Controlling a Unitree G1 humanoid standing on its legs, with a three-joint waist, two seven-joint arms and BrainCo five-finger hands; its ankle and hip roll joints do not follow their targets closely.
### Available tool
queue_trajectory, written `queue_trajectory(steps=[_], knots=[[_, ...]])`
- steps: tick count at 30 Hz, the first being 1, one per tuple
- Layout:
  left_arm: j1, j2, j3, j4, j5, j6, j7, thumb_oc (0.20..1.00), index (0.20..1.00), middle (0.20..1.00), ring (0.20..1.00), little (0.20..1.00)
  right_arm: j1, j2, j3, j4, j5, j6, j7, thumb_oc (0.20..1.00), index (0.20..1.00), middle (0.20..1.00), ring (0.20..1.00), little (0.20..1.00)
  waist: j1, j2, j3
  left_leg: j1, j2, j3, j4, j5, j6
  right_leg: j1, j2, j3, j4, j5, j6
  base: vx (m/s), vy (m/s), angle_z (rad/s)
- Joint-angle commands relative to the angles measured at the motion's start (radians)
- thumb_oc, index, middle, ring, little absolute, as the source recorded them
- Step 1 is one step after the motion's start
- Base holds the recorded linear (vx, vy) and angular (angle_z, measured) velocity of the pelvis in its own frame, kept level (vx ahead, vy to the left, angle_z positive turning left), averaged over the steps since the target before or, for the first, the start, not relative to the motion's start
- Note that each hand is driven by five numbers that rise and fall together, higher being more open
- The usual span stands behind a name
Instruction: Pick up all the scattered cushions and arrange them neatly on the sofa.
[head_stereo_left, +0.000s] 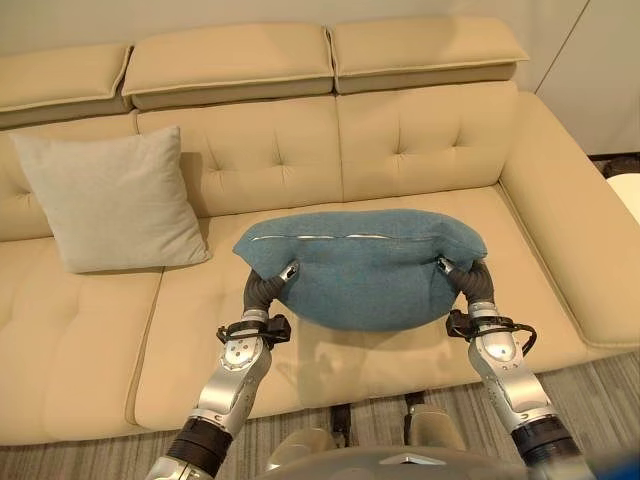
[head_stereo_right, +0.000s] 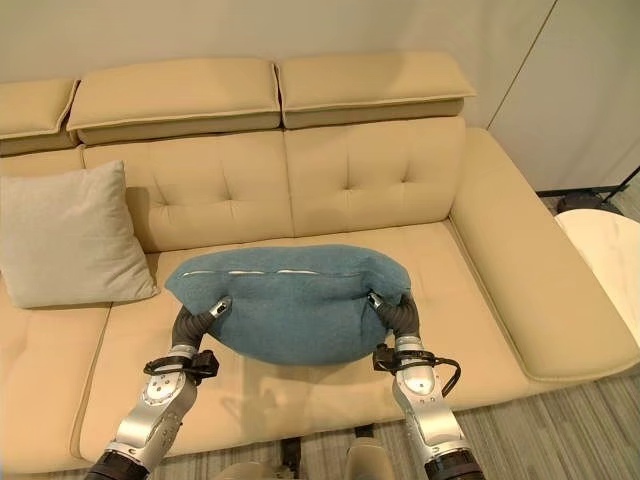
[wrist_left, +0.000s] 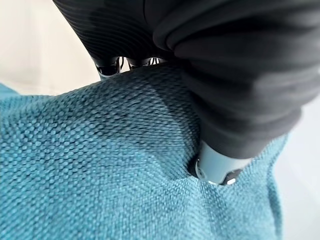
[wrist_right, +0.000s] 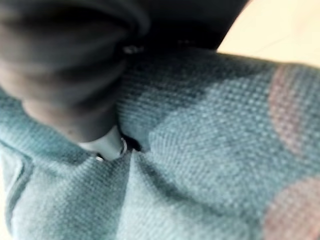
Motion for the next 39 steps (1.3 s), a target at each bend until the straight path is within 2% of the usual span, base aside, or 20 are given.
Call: queue_trajectory(steps=[1, 5, 9, 15, 21, 23, 30, 33, 39], knots=[[-0.083, -0.03, -0.038, -0.097, 0.024, -0.108, -0.048, 0.2, 0.2, 0.2, 0.2, 0.2, -0.085, -0.013, -0.009, -0.121, -0.027, -0.104, 0.021, 0.2, 0.2, 0.2, 0.2, 0.2, -0.004, -0.006, -0.058, 0.01, 0.055, -0.019, 0.093, -0.114, -0.051, 0.088, 0.028, -0.062, -0.032, -0.017, 0.029, 0.12, -0.211, 0.29], [-0.125, -0.038, -0.045, -0.091, 0.042, -0.102, -0.028, 0.2, 0.2, 0.2, 0.2, 0.2, -0.063, -0.035, -0.031, -0.131, -0.04, -0.1, 0.0, 0.2, 0.2, 0.2, 0.2, 0.2, -0.017, -0.006, -0.068, 0.012, 0.089, -0.032, 0.078, -0.098, -0.082, 0.139, 0.048, -0.119, -0.076, -0.038, 0.005, 0.09, -0.163, 0.34], [-0.162, -0.037, -0.045, -0.095, 0.072, -0.105, -0.008, 0.2, 0.2, 0.2, 0.2, 0.2, -0.069, -0.047, -0.042, -0.147, -0.061, -0.099, -0.023, 0.2, 0.2, 0.2, 0.2, 0.2, -0.029, 0.001, -0.074, 0.035, 0.106, -0.031, 0.043, -0.083, -0.098, 0.173, 0.057, -0.151, -0.108, -0.047, -0.002, 0.09, -0.083, 0.32], [-0.371, -0.042, -0.053, -0.054, 0.115, -0.123, 0.111, 0.2, 0.2, 0.2, 0.2, 0.2, -0.284, -0.066, 0.023, -0.097, -0.135, -0.09, -0.135, 0.2, 0.2, 0.2, 0.2, 0.2, -0.035, 0.028, -0.057, 0.031, 0.109, -0.024, 0.003, -0.066, -0.109, 0.171, 0.058, -0.165, -0.129, -0.049, 0.0, 0.03, -0.014, 0.07], [-0.635, -0.007, -0.067, 0.05, 0.128, -0.15, 0.212, 0.2, 0.2, 0.2, 0.2, 0.2, -0.561, -0.068, 0.094, 0.014, -0.146, -0.082, -0.22, 0.2, 0.2, 0.2, 0.2, 0.2, -0.024, 0.04, -0.012, -0.066, 0.102, -0.035, 0.003, -0.043, -0.104, 0.062, 0.059, -0.148, -0.118, -0.019, 0.004, -0.1, 0.029, 0.0], [-0.781, 0.029, -0.074, 0.121, 0.135, -0.164, 0.255, 0.2, 0.2, 0.2, 0.2, 0.2, -0.712, -0.091, 0.108, 0.078, -0.151, -0.08, -0.27, 0.2, 0.2, 0.2, 0.2, 0.2, -0.016, 0.034, 0.0, -0.139, 0.097, -0.043, 0.003, -0.021, -0.108, -0.008, 0.062, -0.142, -0.117, 0.003, 0.008, -0.12, 0.027, 0.05], [-1.022, 0.109, -0.104, 0.298, 0.123, -0.182, 0.292, 0.2, 0.2, 0.2, 0.2, 0.2, -0.956, -0.159, 0.137, 0.242, -0.13, -0.075, -0.322, 0.2, 0.2, 0.2, 0.2, 0.2, -0.008, 0.02, -0.001, -0.288, 0.082, -0.051, 0.003, 0.023, -0.124, -0.139, 0.046, -0.14, -0.123, 0.044, 0.022, -0.05, 0.02, 0.0], [-1.06, 0.119, -0.103, 0.34, 0.105, -0.188, 0.298, 0.2, 0.2, 0.2, 0.2, 0.2, -1.013, -0.172, 0.158, 0.303, -0.128, -0.063, -0.333, 0.2, 0.2, 0.2, 0.2, 0.2, 0.0, 0.019, 0.016, -0.343, 0.078, -0.053, 0.003, 0.039, -0.135, -0.186, 0.04, -0.149, -0.127, 0.052, 0.027, -0.01, 0.015, 0.06], [-1.053, 0.1, -0.118, 0.368, 0.114, -0.169, 0.288, 0.2, 0.2, 0.2, 0.2, 0.2, -1.003, -0.137, 0.18, 0.363, -0.131, -0.048, -0.32, 0.2, 0.2, 0.2, 0.2, 0.2, 0.004, 0.021, 0.048, -0.376, 0.072, -0.059, 0.003, 0.048, -0.141, -0.216, 0.034, -0.159, -0.127, 0.056, 0.029, 0.0, -0.002, 0.08]])
